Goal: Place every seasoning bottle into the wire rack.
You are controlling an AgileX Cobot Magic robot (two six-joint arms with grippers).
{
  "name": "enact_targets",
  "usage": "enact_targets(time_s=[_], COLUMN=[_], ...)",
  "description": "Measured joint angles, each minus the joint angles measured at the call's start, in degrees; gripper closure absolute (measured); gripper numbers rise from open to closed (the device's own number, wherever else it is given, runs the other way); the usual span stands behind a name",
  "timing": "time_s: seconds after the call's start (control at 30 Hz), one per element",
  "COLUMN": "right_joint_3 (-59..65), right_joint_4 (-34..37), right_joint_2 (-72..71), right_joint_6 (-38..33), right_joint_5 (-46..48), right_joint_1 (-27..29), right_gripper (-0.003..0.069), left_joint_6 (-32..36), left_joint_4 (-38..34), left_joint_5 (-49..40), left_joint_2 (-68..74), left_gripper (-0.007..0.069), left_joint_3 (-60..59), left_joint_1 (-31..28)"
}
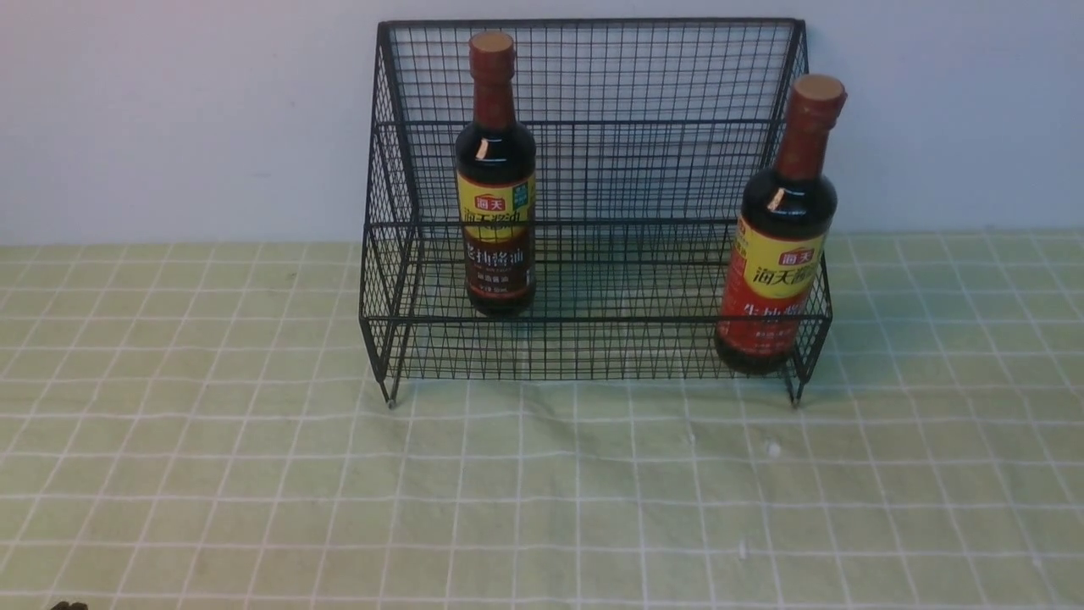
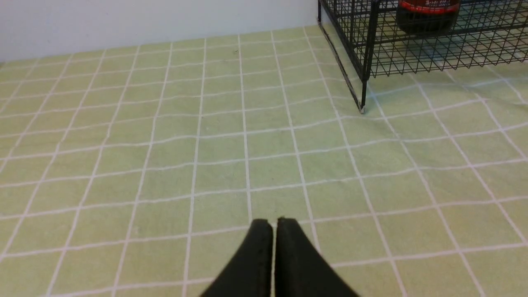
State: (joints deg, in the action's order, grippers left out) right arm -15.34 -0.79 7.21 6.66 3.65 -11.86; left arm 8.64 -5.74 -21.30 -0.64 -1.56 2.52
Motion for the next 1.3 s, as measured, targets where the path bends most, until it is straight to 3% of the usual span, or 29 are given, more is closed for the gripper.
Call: enact_targets(time_s=[0.97, 1.3], right_joint_3=[0.0, 4.1], right_joint_4=[-0.1, -3.9], right_joint_2=[-1.0, -2.8], right_joint_6=[0.0, -0.7], right_joint_5=[1.2, 16.7], right_joint_1=[0.2, 10.1], right_gripper=[0.0673, 0.0673], left_joint_6=[0.0, 0.0], left_joint_4=[0.1, 0.1], left_joint_5=[-0.2, -0.2], left_joint_2=[0.0, 0.0], left_gripper=[0.0630, 0.0630], left_joint_3=[0.0, 0.0], left_joint_1=[0.0, 0.0])
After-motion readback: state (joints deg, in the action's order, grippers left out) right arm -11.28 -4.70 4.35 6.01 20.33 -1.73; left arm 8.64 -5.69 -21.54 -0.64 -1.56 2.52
